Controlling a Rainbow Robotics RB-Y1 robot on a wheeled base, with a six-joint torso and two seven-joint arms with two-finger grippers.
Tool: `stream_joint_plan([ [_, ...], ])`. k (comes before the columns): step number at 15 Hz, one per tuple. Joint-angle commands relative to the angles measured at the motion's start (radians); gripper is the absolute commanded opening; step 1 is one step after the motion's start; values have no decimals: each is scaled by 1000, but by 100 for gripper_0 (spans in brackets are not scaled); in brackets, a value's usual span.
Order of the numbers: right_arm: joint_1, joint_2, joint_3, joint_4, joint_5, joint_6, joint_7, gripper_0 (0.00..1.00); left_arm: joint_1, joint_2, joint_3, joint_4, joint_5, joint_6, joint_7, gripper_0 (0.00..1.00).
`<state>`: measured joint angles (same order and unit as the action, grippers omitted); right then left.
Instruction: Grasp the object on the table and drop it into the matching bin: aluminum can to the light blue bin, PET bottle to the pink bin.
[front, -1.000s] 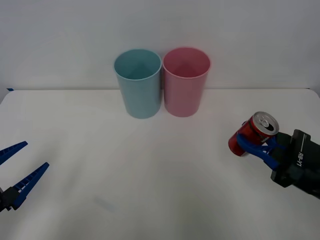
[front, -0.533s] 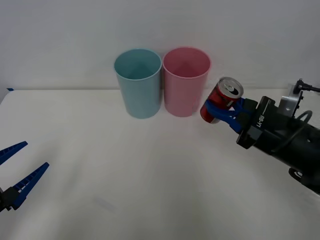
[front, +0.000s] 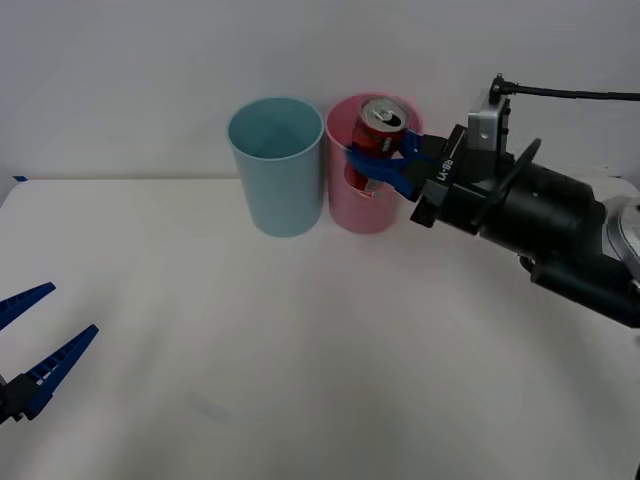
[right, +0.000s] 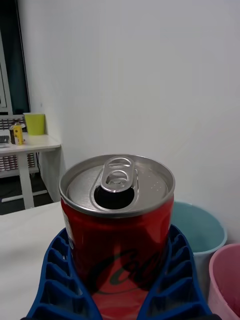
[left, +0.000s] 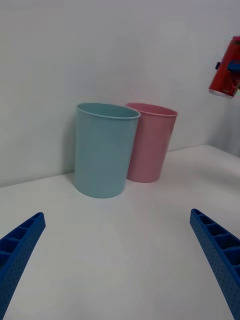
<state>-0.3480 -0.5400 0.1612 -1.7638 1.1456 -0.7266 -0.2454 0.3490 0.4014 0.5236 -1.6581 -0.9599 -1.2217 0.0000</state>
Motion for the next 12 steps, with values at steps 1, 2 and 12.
stream_joint_plan([
  [1,-124,2,81,99,5,73,-3,0,0,0,0,0,0,0,0,100],
  [2,-166,5,113,135,8,111,-3,0,0,0,0,0,0,0,0,100],
  [12,-480,193,273,518,78,440,9,0,0,0,0,0,0,0,0,100],
])
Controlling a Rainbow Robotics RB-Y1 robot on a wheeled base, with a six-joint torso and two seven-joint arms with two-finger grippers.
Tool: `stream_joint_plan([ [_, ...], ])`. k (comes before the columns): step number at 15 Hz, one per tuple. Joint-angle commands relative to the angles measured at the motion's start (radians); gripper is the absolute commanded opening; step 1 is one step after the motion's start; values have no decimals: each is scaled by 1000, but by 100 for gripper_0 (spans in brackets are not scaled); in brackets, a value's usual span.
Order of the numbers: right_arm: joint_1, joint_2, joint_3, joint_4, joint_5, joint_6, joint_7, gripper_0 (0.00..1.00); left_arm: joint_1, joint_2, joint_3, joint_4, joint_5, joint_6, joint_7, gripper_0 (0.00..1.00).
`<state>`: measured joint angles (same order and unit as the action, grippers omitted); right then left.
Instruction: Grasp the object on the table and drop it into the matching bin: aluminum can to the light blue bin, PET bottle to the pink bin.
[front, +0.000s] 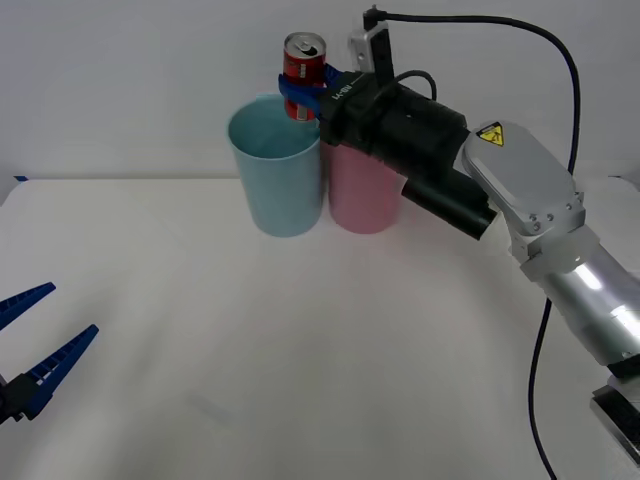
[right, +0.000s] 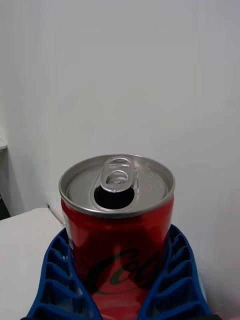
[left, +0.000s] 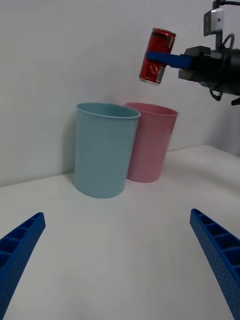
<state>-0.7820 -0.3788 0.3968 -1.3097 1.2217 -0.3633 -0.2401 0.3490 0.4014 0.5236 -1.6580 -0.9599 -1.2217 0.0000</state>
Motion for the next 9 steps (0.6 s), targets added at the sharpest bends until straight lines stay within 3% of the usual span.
stream_joint_plan([
  [1,-71,52,56,102,1,115,4,0,0,0,0,0,0,0,0,100],
  [9,-226,175,106,352,2,250,10,3,0,0,0,0,0,0,0,100],
])
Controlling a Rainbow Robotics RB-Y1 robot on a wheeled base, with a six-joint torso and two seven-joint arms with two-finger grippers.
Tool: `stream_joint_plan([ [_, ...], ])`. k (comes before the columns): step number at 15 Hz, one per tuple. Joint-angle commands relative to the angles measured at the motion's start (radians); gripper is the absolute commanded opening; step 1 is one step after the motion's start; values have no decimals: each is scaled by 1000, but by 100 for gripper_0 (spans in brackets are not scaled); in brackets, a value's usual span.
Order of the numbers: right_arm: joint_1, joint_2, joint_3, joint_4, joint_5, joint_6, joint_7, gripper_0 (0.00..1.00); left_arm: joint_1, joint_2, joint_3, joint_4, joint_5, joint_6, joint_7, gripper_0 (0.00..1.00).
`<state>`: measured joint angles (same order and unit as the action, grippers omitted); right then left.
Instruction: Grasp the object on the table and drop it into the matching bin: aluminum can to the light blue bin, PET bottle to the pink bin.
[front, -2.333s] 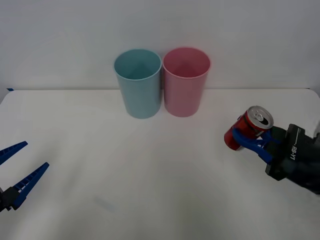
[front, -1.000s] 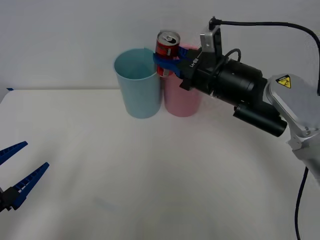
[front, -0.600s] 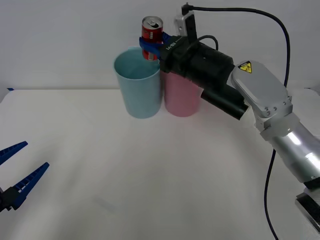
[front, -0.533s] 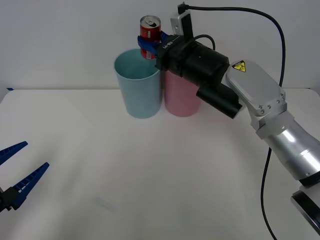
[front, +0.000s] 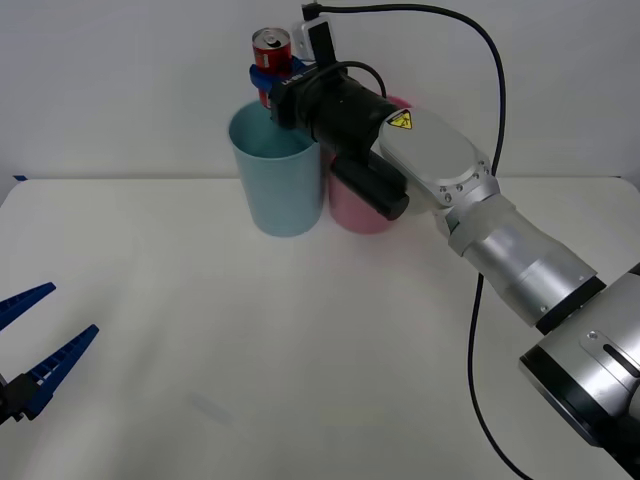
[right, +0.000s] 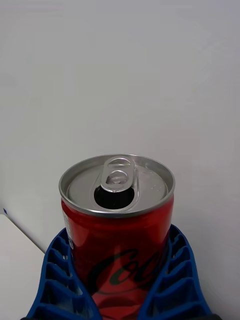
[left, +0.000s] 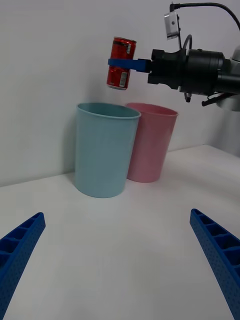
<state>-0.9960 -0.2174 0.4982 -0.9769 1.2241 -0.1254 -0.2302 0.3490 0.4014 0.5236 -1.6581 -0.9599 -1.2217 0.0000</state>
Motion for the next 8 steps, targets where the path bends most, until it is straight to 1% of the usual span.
stream_joint_plan([
  [1,-12,12,13,20,0,15,-4,6,0,0,0,0,0,0,0,100],
  [2,-12,12,14,20,0,15,-4,11,0,0,0,0,0,0,0,100],
  [3,-12,12,14,20,0,15,-4,37,0,0,0,0,0,0,0,100],
  [4,-12,12,14,20,0,15,-4,92,0,0,0,0,0,0,0,100],
  [5,-12,12,14,20,0,15,-1,100,0,0,0,0,0,0,0,100],
  [8,-10,10,14,18,-3,15,0,100,0,0,0,0,0,0,0,100],
])
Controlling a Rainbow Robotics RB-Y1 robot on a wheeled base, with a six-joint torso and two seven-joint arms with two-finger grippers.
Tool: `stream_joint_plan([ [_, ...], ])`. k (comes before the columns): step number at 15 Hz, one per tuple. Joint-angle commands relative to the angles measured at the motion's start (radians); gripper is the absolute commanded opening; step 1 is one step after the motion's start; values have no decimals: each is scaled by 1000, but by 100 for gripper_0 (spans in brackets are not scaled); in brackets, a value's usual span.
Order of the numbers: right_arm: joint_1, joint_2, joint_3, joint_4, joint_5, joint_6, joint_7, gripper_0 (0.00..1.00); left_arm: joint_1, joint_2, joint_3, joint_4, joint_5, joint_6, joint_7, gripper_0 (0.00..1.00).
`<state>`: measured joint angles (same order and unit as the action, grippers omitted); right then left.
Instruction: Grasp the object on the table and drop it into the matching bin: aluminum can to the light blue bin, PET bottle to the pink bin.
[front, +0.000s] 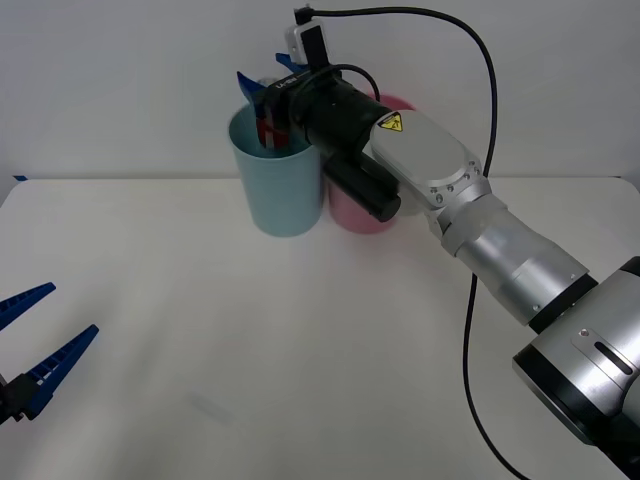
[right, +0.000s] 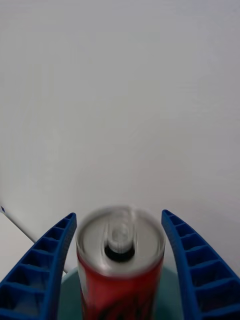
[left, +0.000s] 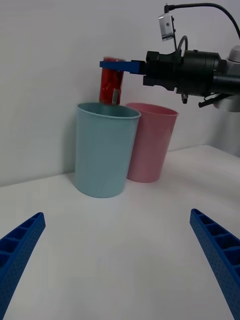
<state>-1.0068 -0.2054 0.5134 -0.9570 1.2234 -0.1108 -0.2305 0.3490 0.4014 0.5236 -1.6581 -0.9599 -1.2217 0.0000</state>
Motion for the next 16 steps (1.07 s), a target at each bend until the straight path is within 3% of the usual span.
stream_joint_plan([
  [1,1,-3,-1,-5,-2,0,2,100,0,0,0,0,0,0,0,100],
  [6,30,-32,-1,-63,-16,-10,2,100,0,0,0,0,0,0,0,100],
  [9,117,-81,5,-198,-16,-20,0,100,0,0,0,0,0,0,0,100],
  [16,363,-289,22,-591,-47,-75,-10,100,0,0,0,0,0,0,0,100],
])
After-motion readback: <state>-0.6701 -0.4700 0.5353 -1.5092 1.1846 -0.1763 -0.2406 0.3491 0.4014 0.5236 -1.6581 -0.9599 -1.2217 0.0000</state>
